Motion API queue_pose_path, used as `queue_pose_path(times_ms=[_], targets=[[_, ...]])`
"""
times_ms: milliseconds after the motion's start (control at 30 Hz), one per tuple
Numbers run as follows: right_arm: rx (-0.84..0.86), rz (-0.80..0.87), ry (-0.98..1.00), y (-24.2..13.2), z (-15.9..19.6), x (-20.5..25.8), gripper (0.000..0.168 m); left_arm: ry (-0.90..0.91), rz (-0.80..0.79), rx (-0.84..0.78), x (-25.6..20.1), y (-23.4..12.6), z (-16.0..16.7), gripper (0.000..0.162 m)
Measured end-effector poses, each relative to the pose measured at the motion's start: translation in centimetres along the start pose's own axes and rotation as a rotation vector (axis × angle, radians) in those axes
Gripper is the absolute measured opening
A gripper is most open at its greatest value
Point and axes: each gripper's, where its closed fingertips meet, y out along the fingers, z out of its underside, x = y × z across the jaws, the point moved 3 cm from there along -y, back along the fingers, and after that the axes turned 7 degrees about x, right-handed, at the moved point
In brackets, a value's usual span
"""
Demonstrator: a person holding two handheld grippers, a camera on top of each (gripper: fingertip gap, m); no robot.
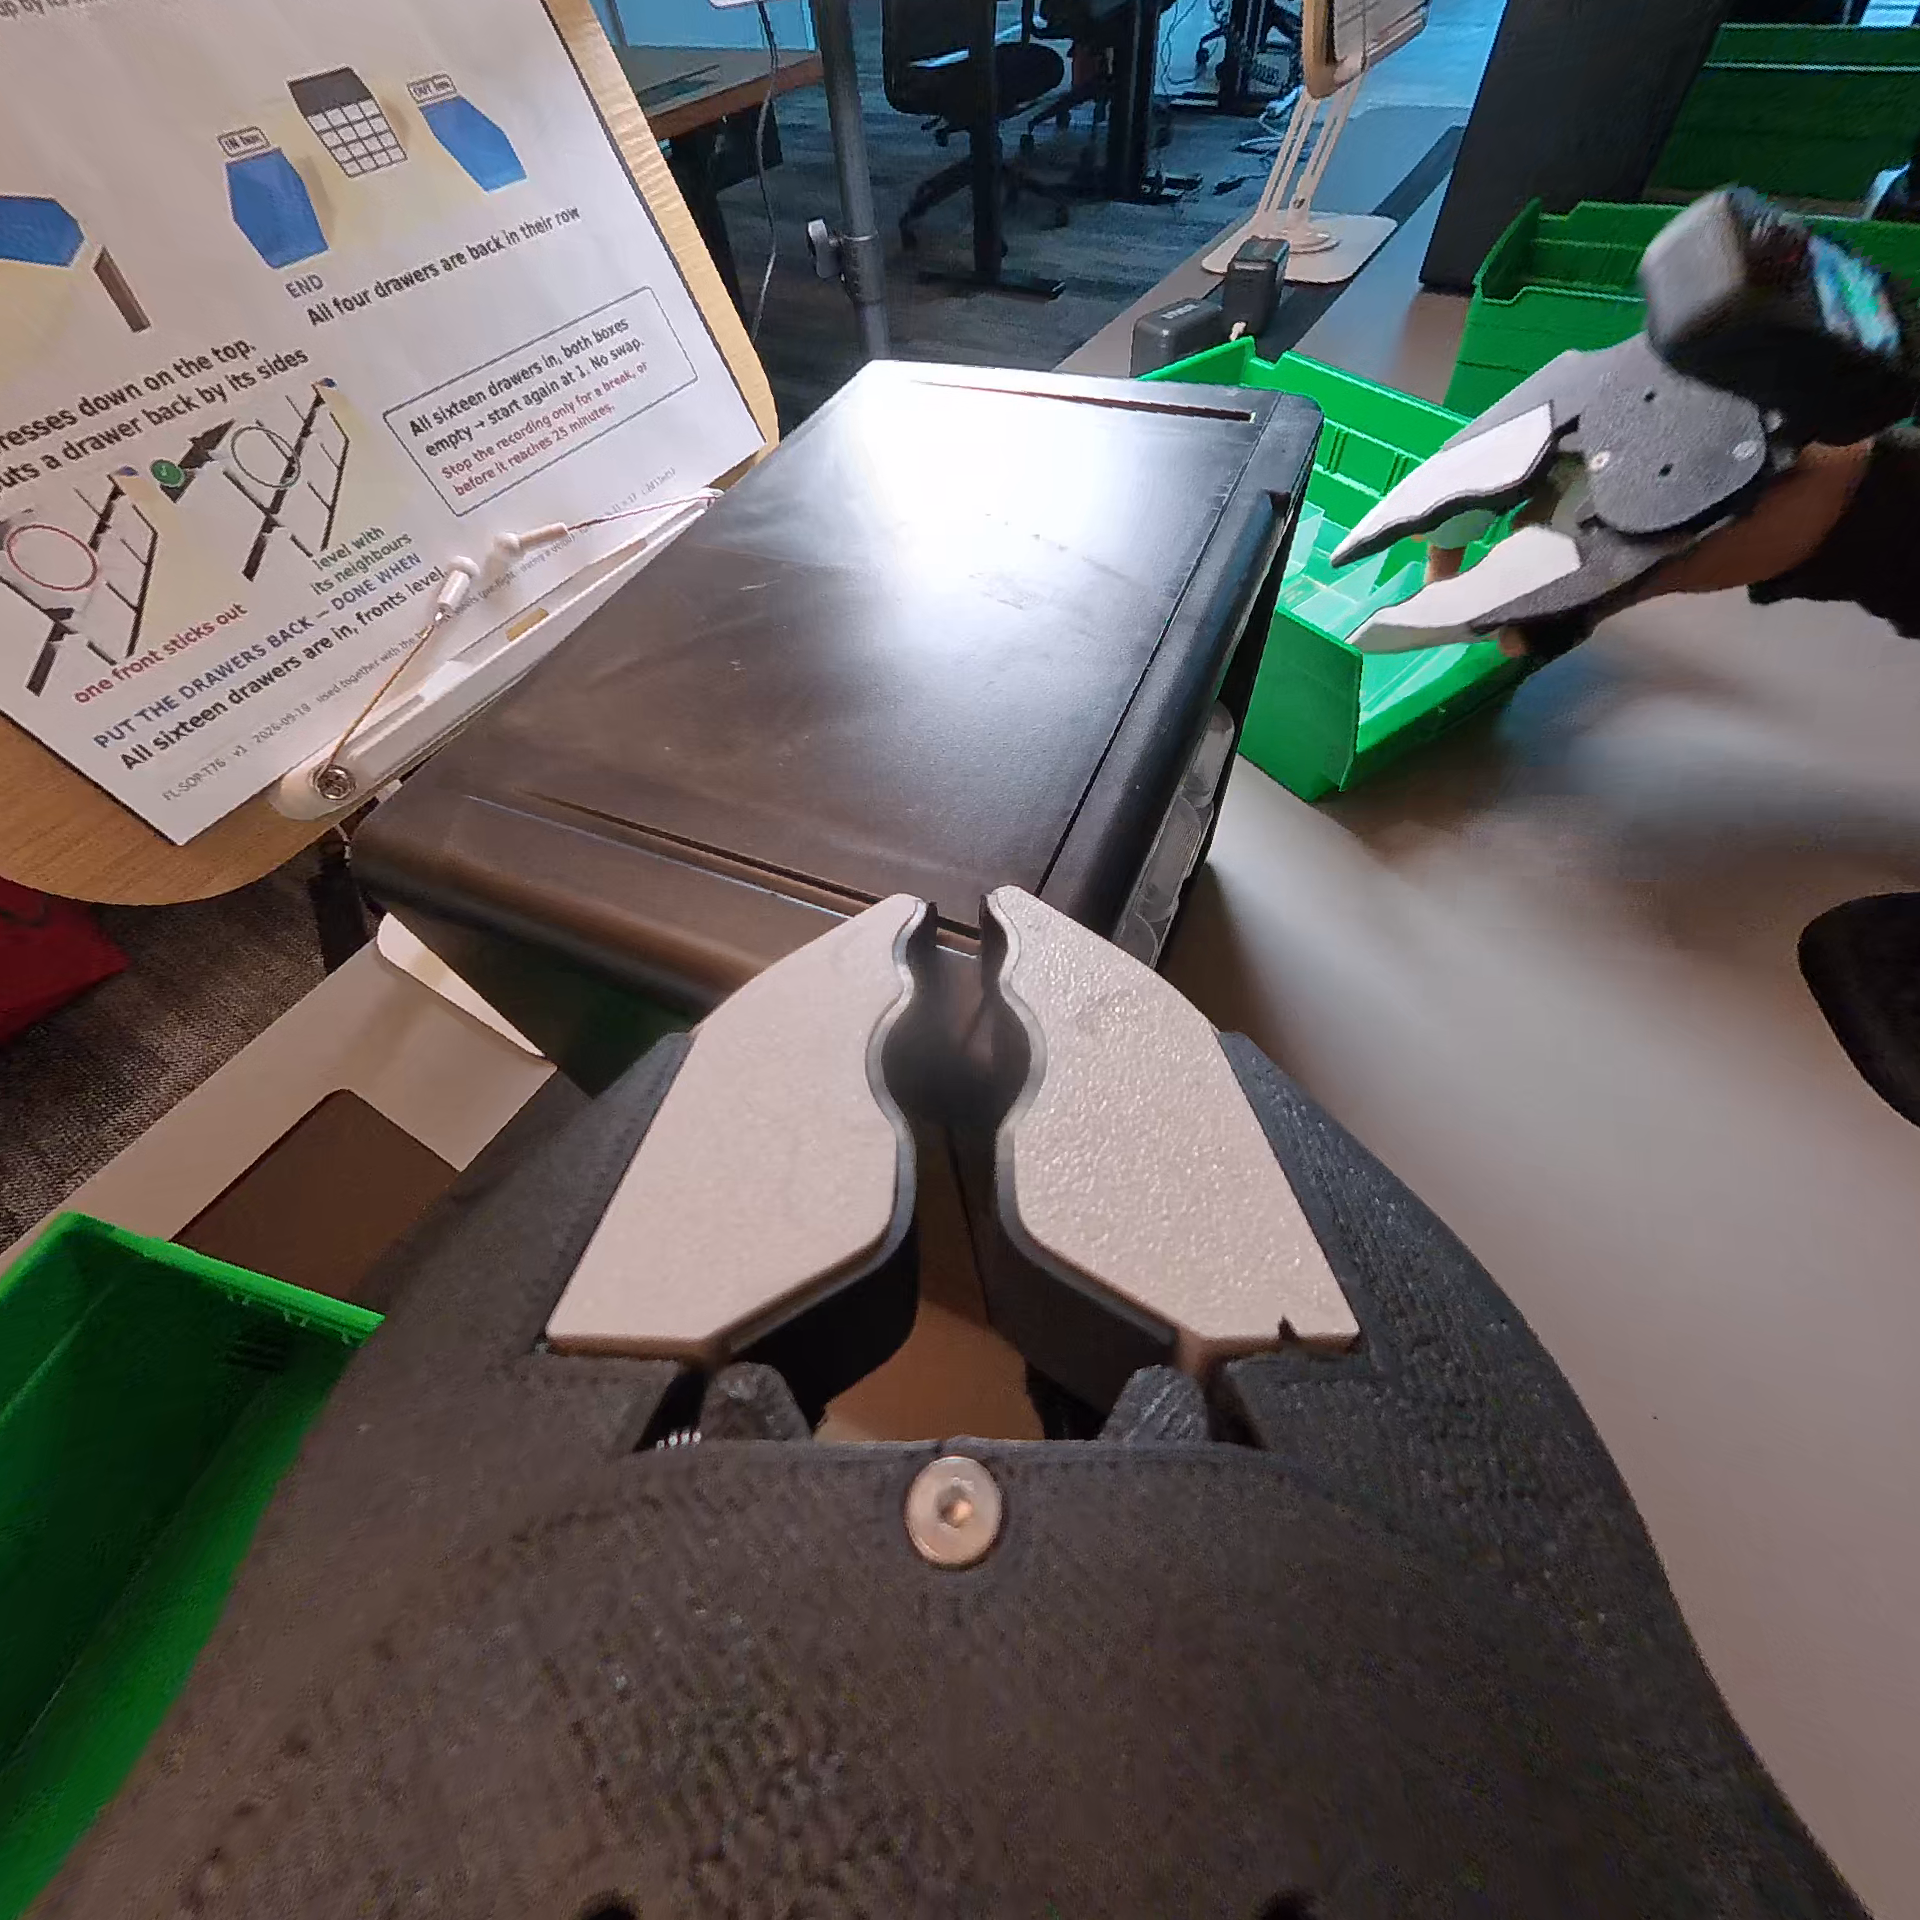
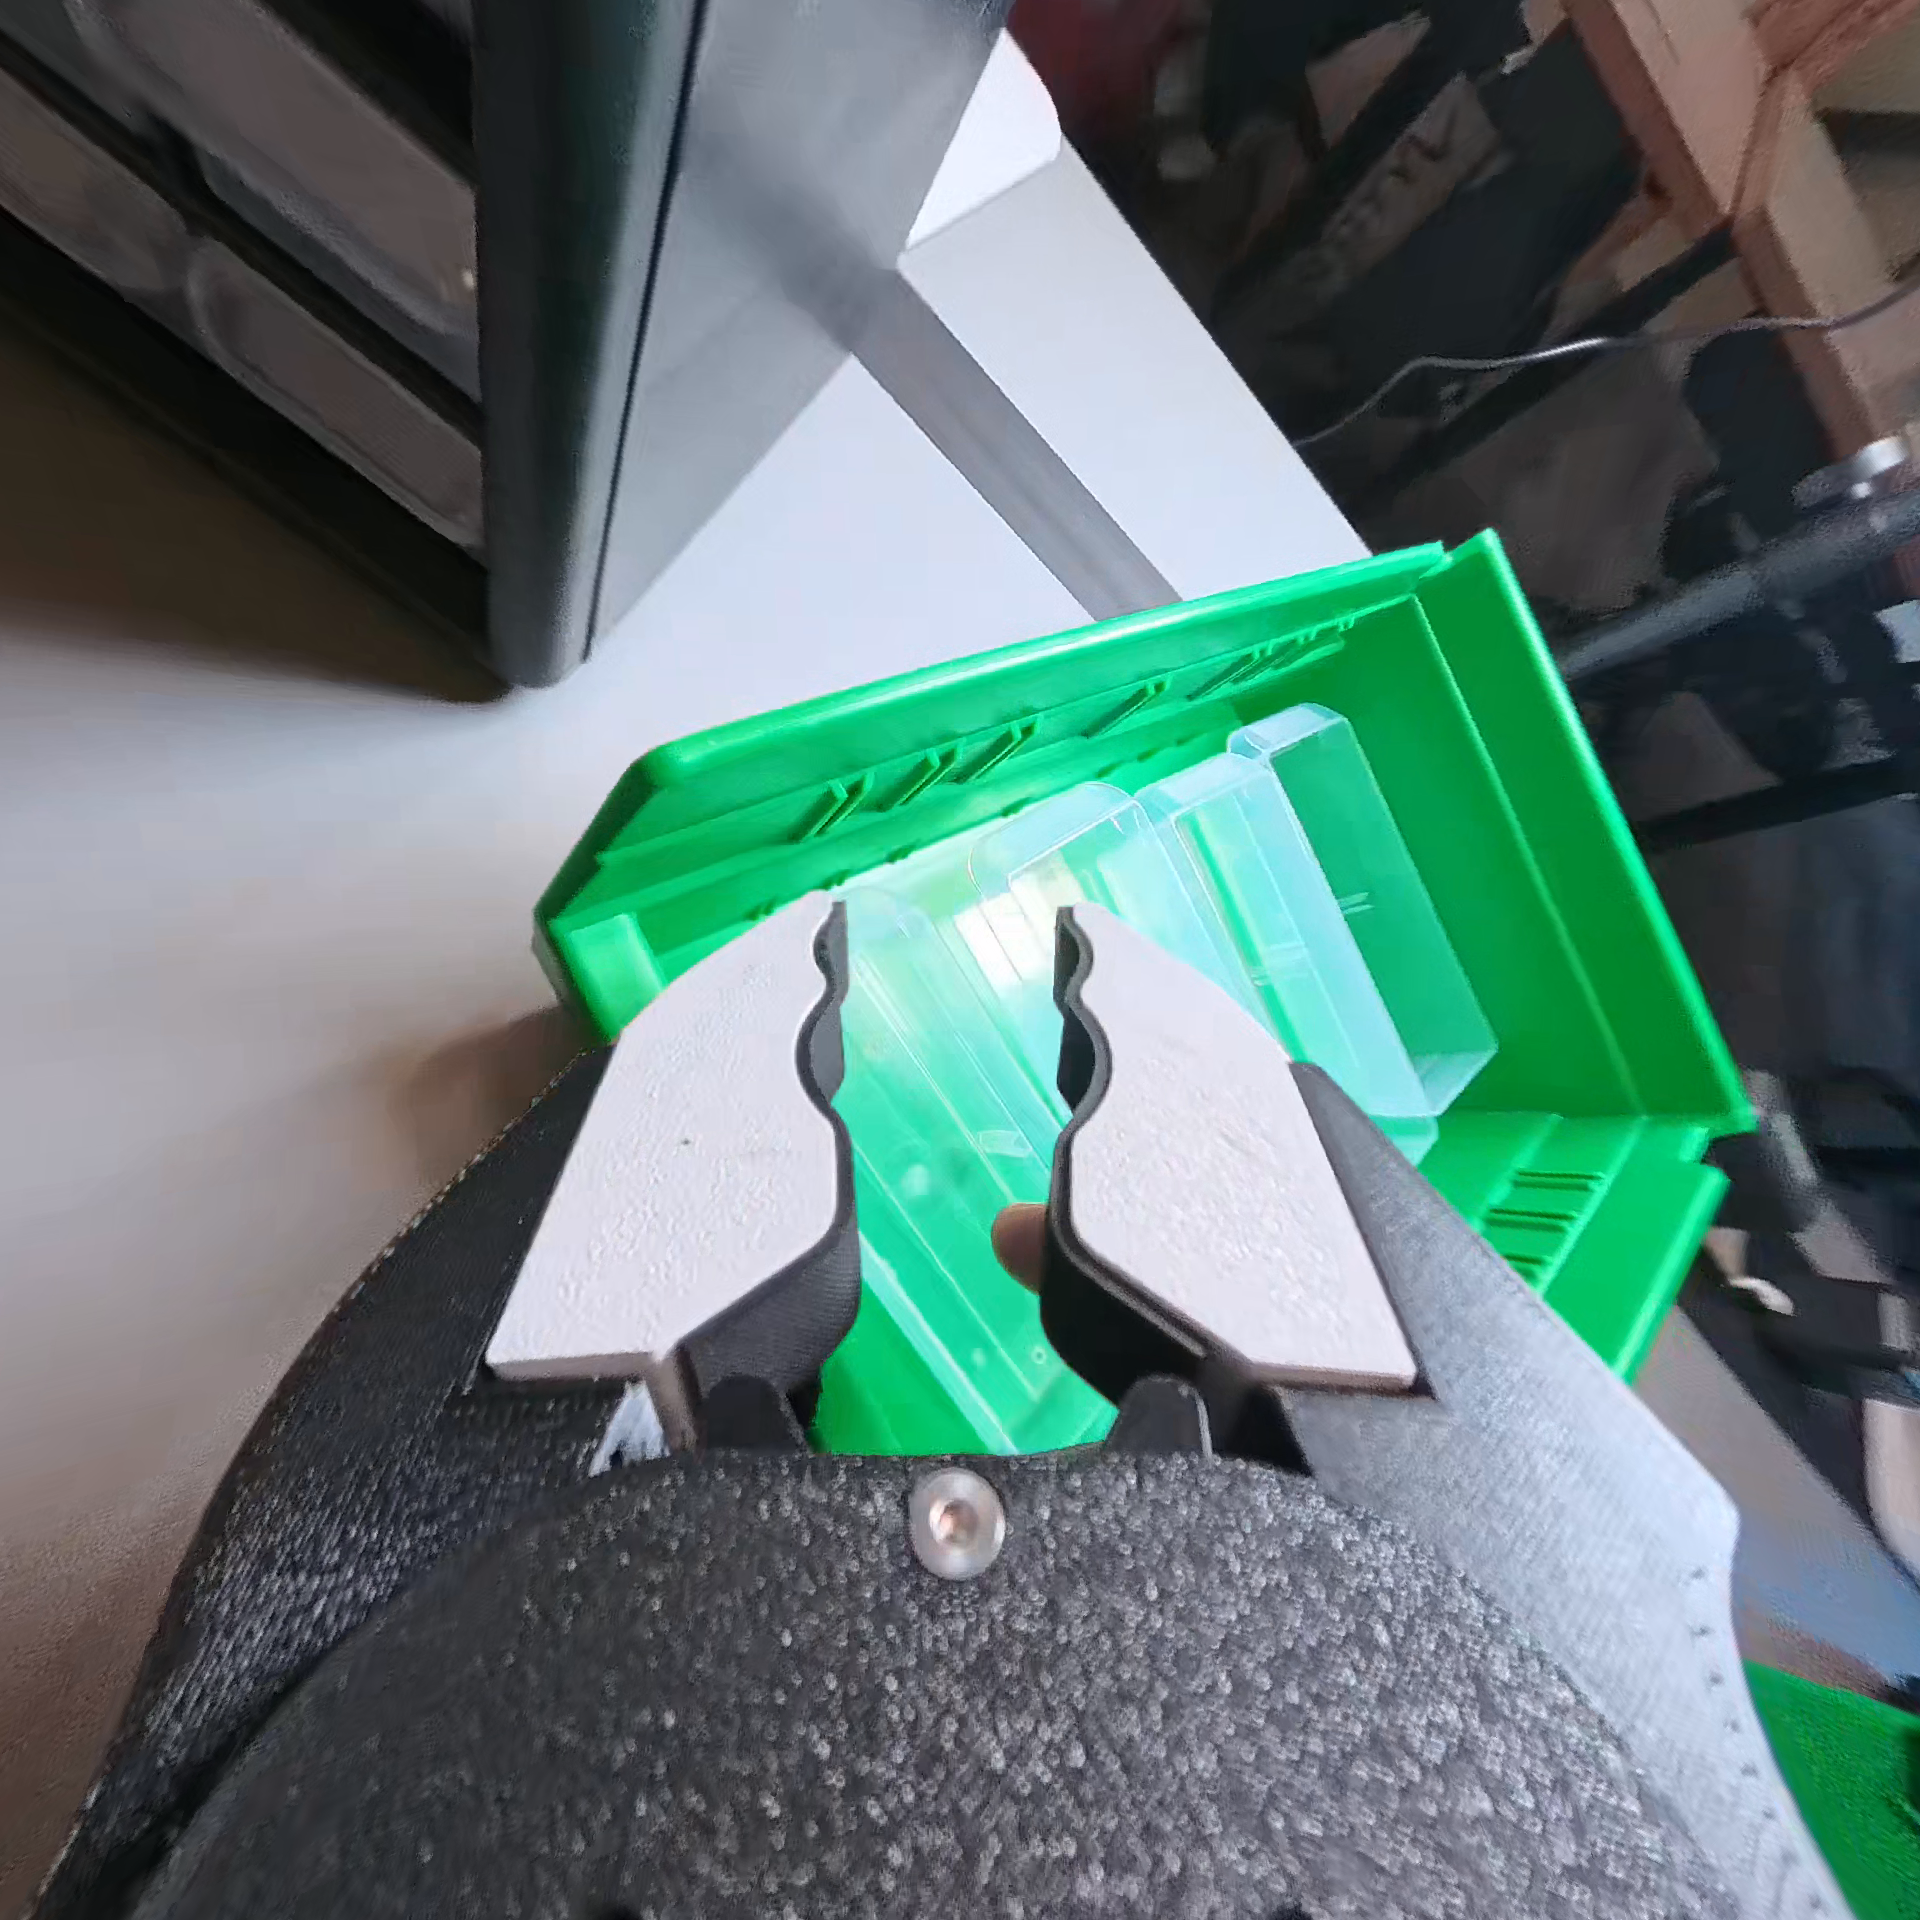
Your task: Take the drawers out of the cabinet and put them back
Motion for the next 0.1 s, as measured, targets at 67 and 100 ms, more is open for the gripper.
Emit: queue_pose_path(times_ms=[67,100], targets=[[-0.044,-0.105,0.068,-0.93,0.02,-0.2,0.043,0.002,-0.002,0.0,-0.01,0.0,-0.01,0.008],[-0.057,-0.165,0.1,-1.43,0.17,-0.24,0.043,0.002,-0.002,0.0,-0.02,0.0,0.0,0.008]])
